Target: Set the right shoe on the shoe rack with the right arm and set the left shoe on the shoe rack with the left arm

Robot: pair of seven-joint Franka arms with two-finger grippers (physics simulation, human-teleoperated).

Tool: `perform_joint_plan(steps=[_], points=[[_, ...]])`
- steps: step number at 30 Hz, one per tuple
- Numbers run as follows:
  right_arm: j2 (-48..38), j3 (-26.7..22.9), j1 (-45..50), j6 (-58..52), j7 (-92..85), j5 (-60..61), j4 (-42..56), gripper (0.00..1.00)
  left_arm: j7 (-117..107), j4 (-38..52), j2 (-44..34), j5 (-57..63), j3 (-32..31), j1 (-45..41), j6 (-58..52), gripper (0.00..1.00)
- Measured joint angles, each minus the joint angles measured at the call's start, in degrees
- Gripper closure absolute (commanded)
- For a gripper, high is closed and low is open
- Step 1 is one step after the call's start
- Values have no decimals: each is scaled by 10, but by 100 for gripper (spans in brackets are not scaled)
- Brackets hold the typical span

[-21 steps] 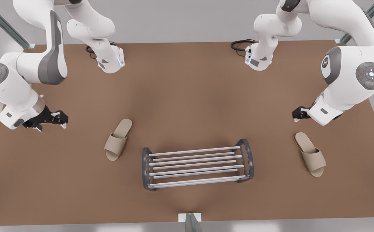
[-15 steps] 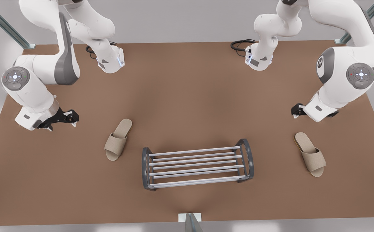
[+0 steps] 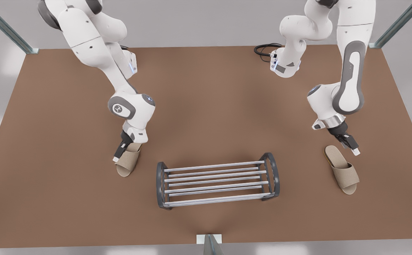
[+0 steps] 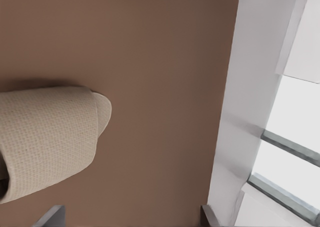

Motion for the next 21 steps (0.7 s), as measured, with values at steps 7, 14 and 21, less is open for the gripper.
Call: perform_joint_plan(steps=[7, 14, 21], points=[[5, 1, 40, 16, 141, -142, -87, 0, -244, -1, 40, 122, 49, 6, 157, 0], [4, 1, 49, 8, 262, -179, -136, 0, -438, 7, 77, 364, 43, 1, 103, 0], [16, 1, 50, -26, 344, -195, -130, 0, -657, 6, 113, 462, 41, 0, 23, 0]])
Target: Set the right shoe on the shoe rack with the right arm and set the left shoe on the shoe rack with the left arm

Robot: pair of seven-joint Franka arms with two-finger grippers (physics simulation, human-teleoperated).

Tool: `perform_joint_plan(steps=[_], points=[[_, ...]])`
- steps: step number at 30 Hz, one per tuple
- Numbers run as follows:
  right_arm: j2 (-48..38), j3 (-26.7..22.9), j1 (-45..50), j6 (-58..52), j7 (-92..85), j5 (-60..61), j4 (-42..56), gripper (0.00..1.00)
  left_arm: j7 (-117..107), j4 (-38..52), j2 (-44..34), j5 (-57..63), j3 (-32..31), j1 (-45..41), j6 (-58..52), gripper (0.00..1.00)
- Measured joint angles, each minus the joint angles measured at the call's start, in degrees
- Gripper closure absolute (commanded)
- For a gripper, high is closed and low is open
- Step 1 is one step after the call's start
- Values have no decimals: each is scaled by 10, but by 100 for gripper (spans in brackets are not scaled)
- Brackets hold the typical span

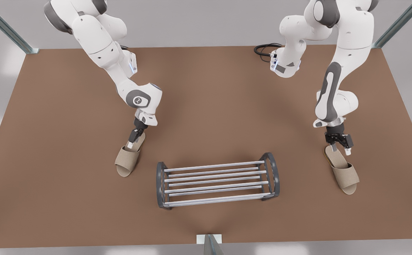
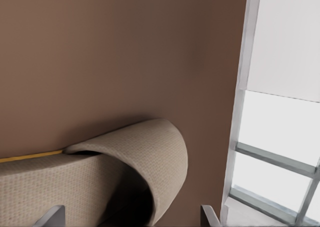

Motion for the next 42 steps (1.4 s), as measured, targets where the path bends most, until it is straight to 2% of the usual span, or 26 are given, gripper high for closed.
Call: perform_joint_plan(steps=[6, 11, 26, 28, 29, 30, 31, 34, 42], points=[[51, 0, 27, -85, 56, -31, 14, 0, -140, 18, 40, 0, 3, 0, -48, 0], [51, -7, 16, -128, 92, -51, 30, 0, -219, 25, 65, 0, 15, -1, -116, 0], [80, -45, 21, -122, 158, -94, 66, 0, -262, 65, 120, 0, 25, -1, -192, 0], [81, -50, 20, -114, 163, -104, 69, 11, -259, 73, 129, 0, 25, -1, -197, 0], [82, -51, 20, -111, 166, -107, 70, 23, -258, 75, 134, 0, 25, -1, -199, 0], [82, -51, 20, -108, 168, -109, 72, 18, -257, 78, 140, 0, 25, 0, -202, 0], [83, -52, 20, -106, 170, -111, 73, 19, -255, 79, 144, 0, 25, 0, -204, 0], [85, -52, 21, -102, 177, -114, 73, 32, -252, 78, 148, 0, 24, 0, -211, 0], [97, -62, 21, -96, 190, -126, 80, 35, -246, 96, 169, 0, 25, 2, -216, 0]])
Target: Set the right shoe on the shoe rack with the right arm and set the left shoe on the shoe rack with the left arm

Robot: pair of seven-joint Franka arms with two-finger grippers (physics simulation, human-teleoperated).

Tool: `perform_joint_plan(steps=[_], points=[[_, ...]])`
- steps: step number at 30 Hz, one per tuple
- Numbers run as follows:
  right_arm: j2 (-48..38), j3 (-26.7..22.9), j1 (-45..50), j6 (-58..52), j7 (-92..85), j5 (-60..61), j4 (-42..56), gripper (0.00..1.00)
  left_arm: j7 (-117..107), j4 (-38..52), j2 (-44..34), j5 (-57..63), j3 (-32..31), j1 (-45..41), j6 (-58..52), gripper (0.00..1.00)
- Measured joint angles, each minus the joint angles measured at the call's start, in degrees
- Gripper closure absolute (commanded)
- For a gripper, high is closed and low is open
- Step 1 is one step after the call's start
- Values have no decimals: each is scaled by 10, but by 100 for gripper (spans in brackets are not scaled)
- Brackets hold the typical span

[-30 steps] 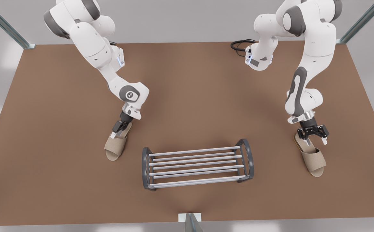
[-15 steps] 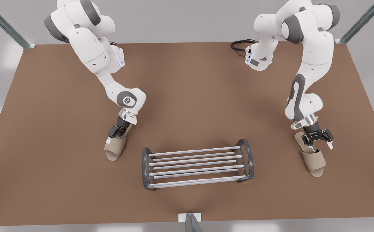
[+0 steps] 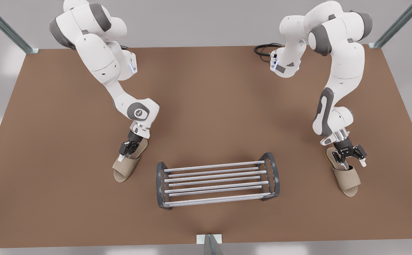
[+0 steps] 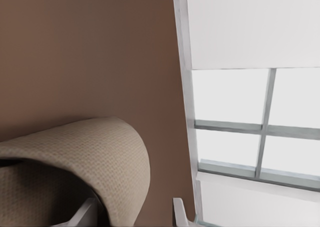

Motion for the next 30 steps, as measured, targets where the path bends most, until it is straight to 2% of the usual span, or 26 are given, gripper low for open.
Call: perform_joint_plan(steps=[6, 13, 15, 16, 17, 20, 22, 24, 30], points=[[9, -2, 1, 1, 8, -5, 6, 43, 3, 35, 19, 0, 1, -1, 59, 0], [20, -2, 1, -1, 17, -6, 14, 46, 6, 74, 34, 0, 3, 3, 97, 0], [21, -2, 1, -1, 19, -6, 15, 49, 7, 81, 40, 0, 3, 3, 103, 0], [21, -2, 1, -2, 20, -6, 15, 54, 7, 85, 42, 0, 3, 3, 105, 0], [21, -3, 1, -2, 21, -6, 16, 56, 8, 87, 44, 0, 3, 4, 106, 2], [22, -7, 2, -2, 24, -6, 18, 59, 8, 95, 51, 0, 3, 4, 110, 22], [21, -8, 2, -2, 25, -6, 18, 60, 9, 98, 52, 0, 3, 7, 112, 30], [21, -8, 2, -3, 27, -5, 19, 62, 9, 99, 53, 0, 3, 8, 113, 30], [21, -8, 3, -3, 30, -5, 19, 65, 10, 101, 55, 0, 3, 8, 115, 44]])
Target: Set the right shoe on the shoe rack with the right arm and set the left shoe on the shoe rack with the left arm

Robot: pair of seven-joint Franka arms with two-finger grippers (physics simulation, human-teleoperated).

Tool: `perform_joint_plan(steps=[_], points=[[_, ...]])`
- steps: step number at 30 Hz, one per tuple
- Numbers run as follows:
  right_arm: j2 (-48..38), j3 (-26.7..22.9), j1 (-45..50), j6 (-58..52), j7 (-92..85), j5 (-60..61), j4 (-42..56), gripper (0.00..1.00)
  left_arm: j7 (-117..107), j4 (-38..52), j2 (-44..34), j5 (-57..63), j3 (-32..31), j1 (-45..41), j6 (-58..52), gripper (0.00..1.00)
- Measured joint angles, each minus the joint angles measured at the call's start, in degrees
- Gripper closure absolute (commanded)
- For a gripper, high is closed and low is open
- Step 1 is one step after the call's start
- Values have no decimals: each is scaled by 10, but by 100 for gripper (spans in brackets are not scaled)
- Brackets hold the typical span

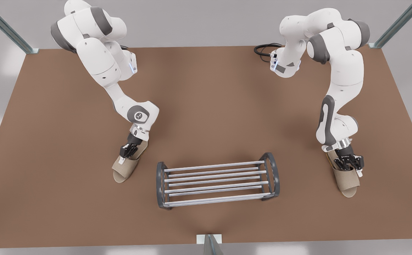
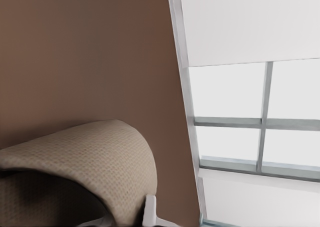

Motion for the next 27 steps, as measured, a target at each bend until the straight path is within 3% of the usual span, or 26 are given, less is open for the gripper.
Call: perform_joint_plan(steps=[15, 17, 22, 27], points=[[-30, -10, 6, 14, 1, 0, 0, 70, 1, 25, 2, 0, 0, -1, 10, 74], [-46, -22, 11, 29, -1, 1, -1, 79, 1, 30, -4, 0, 0, -1, 14, 76], [-99, -35, 13, 79, -7, 3, -4, 79, 4, 33, -64, 0, 1, -6, 39, 76], [-220, -35, 9, 183, -15, 7, 8, 79, 6, 49, -98, 0, 1, -13, 79, 76]])
